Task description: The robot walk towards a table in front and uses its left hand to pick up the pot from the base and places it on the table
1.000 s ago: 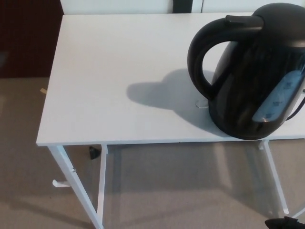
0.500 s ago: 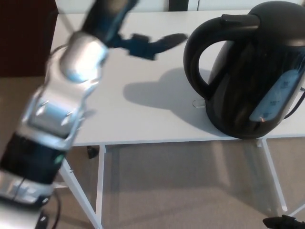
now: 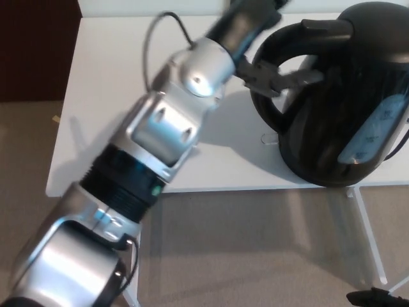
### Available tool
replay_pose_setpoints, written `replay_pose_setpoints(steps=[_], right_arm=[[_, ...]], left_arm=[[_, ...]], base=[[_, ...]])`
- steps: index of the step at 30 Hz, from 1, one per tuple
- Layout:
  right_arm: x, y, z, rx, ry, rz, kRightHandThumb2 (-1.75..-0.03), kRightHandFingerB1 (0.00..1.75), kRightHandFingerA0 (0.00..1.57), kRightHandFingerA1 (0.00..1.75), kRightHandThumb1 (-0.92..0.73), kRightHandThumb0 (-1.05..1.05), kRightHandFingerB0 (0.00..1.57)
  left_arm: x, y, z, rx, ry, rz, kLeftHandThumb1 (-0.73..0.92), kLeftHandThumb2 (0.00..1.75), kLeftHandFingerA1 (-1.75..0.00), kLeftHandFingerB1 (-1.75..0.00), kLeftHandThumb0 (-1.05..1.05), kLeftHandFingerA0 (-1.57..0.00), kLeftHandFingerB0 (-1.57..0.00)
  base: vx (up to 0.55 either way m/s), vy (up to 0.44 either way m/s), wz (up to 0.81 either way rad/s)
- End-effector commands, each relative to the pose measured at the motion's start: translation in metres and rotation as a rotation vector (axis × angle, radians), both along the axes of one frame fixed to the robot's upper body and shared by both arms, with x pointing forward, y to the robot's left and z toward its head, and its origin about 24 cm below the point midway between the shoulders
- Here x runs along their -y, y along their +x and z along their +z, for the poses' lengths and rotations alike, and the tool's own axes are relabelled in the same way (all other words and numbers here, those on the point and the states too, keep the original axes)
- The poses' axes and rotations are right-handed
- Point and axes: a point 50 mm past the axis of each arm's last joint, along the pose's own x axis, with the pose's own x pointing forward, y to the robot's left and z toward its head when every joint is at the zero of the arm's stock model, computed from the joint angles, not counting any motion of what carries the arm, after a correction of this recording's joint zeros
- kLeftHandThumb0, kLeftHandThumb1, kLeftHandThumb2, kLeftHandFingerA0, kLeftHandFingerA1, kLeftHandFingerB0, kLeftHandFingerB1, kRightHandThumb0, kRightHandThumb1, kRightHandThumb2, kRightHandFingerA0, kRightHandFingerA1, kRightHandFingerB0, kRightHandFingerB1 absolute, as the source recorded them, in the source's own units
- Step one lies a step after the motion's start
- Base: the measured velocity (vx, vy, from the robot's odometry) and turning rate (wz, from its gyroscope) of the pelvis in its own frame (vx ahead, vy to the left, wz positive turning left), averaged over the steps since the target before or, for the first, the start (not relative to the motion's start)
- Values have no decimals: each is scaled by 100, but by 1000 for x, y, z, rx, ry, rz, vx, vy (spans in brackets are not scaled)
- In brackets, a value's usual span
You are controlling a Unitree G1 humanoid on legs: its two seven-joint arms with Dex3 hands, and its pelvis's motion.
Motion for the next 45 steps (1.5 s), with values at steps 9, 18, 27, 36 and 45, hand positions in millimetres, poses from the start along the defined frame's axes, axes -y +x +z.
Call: replay_pose_setpoints(steps=[9, 18, 27, 36, 45], right_arm=[[2, 4, 4, 13, -18, -4, -59, 43, 67, 56, -67, -32, 43], [0, 2, 3, 16, -15, 6, -59, 43, 70, 56, -65, -33, 44], [0, 2, 4, 1, -11, 13, -59, 43, 68, 56, -66, -31, 45], [-2, 4, 4, 9, -21, 23, -58, 46, 70, 58, -64, -31, 51], [-2, 6, 5, 22, -26, 47, -59, 47, 72, 55, -64, -34, 54]], left_arm=[[8, 5, -15, -51, 59, 72, 46, 54, -39, -22, -64, -15, -2], [8, 7, -37, -105, 84, 95, 46, 54, -42, -23, -63, -19, -3], [6, 3, -54, -16, -91, 221, 79, 68, -90, -60, -6, -107, -92], [10, 2, -51, -23, -169, 217, 82, 67, -103, -95, -13, -92, -80], [11, 3, -42, -83, -247, 204, 82, 63, -118, -69, -21, -116, -80]], base=[[0, 0, 0], [0, 0, 0], [0, 0, 0], [0, 0, 0], [0, 0, 0]])
